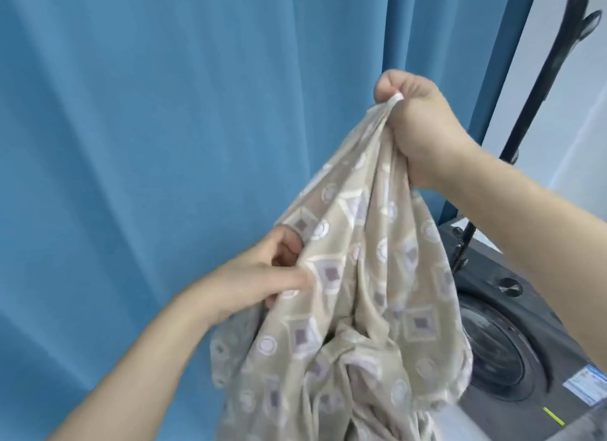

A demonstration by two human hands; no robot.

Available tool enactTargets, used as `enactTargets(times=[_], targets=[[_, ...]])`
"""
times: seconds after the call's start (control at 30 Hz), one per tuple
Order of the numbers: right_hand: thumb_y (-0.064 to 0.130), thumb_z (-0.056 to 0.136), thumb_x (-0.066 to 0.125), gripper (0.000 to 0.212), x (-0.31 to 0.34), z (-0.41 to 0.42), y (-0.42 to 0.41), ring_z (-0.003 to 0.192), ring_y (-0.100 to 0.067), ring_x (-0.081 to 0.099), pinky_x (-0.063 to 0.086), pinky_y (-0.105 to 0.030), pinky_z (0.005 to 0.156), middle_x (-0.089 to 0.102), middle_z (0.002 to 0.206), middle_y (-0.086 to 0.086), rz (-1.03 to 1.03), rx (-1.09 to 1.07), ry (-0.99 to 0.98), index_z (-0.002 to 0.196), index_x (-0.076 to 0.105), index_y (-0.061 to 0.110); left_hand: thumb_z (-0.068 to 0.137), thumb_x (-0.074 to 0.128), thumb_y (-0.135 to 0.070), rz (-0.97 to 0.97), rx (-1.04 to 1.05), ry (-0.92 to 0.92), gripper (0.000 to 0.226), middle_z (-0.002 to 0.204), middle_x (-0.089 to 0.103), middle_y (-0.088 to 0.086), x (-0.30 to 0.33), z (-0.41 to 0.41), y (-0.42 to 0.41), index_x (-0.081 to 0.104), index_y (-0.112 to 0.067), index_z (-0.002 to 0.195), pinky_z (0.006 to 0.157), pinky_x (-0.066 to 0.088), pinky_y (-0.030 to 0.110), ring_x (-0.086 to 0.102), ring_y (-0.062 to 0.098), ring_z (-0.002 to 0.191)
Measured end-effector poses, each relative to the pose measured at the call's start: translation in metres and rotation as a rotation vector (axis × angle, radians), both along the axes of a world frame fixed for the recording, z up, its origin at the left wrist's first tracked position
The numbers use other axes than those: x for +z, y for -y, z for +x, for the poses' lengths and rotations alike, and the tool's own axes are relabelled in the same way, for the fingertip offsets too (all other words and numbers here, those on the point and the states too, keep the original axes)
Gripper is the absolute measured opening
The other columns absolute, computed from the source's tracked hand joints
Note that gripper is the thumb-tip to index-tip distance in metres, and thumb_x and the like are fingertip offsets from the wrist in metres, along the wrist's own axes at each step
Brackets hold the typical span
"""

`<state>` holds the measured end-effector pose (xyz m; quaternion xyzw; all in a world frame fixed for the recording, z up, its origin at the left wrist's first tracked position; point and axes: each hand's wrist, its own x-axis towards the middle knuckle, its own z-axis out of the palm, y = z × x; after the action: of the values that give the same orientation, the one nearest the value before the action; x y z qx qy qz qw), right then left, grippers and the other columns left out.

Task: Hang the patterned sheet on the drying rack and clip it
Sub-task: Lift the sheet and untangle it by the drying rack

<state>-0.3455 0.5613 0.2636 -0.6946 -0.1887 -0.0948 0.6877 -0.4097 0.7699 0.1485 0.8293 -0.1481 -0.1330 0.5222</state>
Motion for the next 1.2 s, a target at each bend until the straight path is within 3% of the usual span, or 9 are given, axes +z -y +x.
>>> enactTargets(times=[0.07, 0.13, 0.27, 0.37, 0.53, 0.7, 0.83, 1.03, 1.2], targets=[[-0.009, 0.067, 0.016, 0.033, 0.021, -0.013, -0.016, 0.046, -0.014, 0.015, 0.015, -0.021, 0.046, 0.019, 0.052, 0.003, 0.1, 0.031, 0.058, 0.061, 0.027, 0.022, 0.052, 0.072, -0.066, 0.383, 0.072, 0.104, 0.092, 0.128, 0.044, -0.003, -0.014, 0.013, 0.0, 0.042, -0.033, 0.134, 0.099, 0.04, 0.033, 0.041, 0.011, 0.118], [-0.009, 0.067, 0.014, 0.032, 0.035, -0.018, -0.024, 0.048, -0.015, 0.013, 0.015, -0.023, 0.05, 0.016, 0.053, 0.002, 0.214, 0.042, 0.048, 0.062, 0.025, 0.02, 0.069, 0.068, -0.065, 0.535, 0.032, 0.13, 0.069, 0.128, 0.052, -0.003, -0.038, 0.017, 0.015, 0.056, -0.029, 0.127, 0.098, 0.04, 0.026, 0.048, 0.013, 0.12], [0.0, 0.067, 0.032, 0.019, 0.037, -0.005, 0.006, 0.047, -0.016, 0.033, 0.029, -0.021, 0.049, 0.035, 0.052, 0.001, -0.04, 0.037, -0.054, 0.061, 0.033, 0.018, 0.088, 0.065, -0.027, -0.27, 0.579, -0.045, 0.022, 0.084, 0.072, 0.012, -0.027, 0.022, 0.023, 0.07, -0.005, 0.085, 0.074, 0.056, 0.037, 0.069, 0.025, 0.077], [0.011, 0.06, 0.057, 0.025, 0.004, -0.004, 0.029, 0.085, -0.029, 0.062, 0.048, -0.041, 0.078, 0.064, 0.088, -0.011, -0.469, 0.466, -0.401, 0.083, 0.063, 0.016, 0.085, 0.054, -0.014, -0.924, 0.481, 0.02, 0.023, 0.072, 0.068, 0.013, 0.049, 0.026, 0.024, 0.07, -0.012, 0.069, 0.074, 0.054, 0.042, 0.066, 0.028, 0.068], [0.02, 0.069, 0.076, 0.033, -0.03, -0.013, 0.008, 0.096, -0.013, 0.069, 0.057, -0.034, 0.085, 0.074, 0.101, 0.0, -0.905, 0.449, -0.161, 0.101, 0.071, 0.015, 0.084, 0.05, -0.003, -0.639, 0.25, 0.418, 0.017, 0.059, 0.053, 0.005, 0.11, 0.007, 0.065, 0.058, -0.007, 0.069, 0.057, 0.041, 0.037, 0.052, 0.021, 0.058], [0.005, 0.08, 0.065, 0.036, 0.017, -0.005, 0.008, 0.048, -0.005, 0.041, 0.036, -0.018, 0.05, 0.045, 0.05, 0.01, -0.565, 0.124, 0.089, 0.048, 0.053, 0.016, 0.077, 0.082, -0.023, -0.112, 0.091, 0.134, 0.046, 0.098, 0.07, -0.012, 0.071, 0.008, 0.031, 0.06, -0.025, 0.117, 0.078, 0.049, 0.026, 0.066, 0.011, 0.097], [-0.007, 0.082, 0.059, 0.032, 0.022, 0.0, 0.005, 0.07, -0.014, 0.067, 0.054, -0.026, 0.067, 0.069, 0.066, 0.002, -0.282, 0.108, 0.114, 0.065, 0.071, 0.018, 0.06, 0.081, -0.065, 0.156, 0.188, 0.198, 0.084, 0.136, 0.041, -0.014, 0.032, 0.023, 0.03, 0.047, -0.038, 0.132, 0.11, 0.034, 0.032, 0.038, 0.005, 0.129], [0.002, 0.088, 0.059, 0.021, 0.04, 0.005, 0.021, 0.098, -0.035, 0.068, 0.055, -0.047, 0.09, 0.067, 0.107, -0.027, 0.115, -0.059, 0.046, 0.106, 0.066, -0.005, 0.094, 0.056, -0.023, -0.377, 0.408, 0.059, 0.027, 0.098, 0.073, 0.018, 0.005, 0.029, 0.048, 0.067, 0.002, 0.097, 0.083, 0.051, 0.037, 0.066, 0.028, 0.089], [0.012, 0.086, 0.061, 0.025, 0.051, 0.012, 0.038, 0.103, -0.021, 0.068, 0.052, -0.043, 0.095, 0.072, 0.109, -0.008, 0.006, -0.07, 0.146, 0.11, 0.07, 0.013, 0.087, 0.049, -0.022, -0.549, 0.662, 0.727, 0.015, 0.082, 0.061, 0.012, 0.129, 0.038, 0.013, 0.058, -0.013, 0.079, 0.072, 0.05, 0.051, 0.057, 0.022, 0.076]])
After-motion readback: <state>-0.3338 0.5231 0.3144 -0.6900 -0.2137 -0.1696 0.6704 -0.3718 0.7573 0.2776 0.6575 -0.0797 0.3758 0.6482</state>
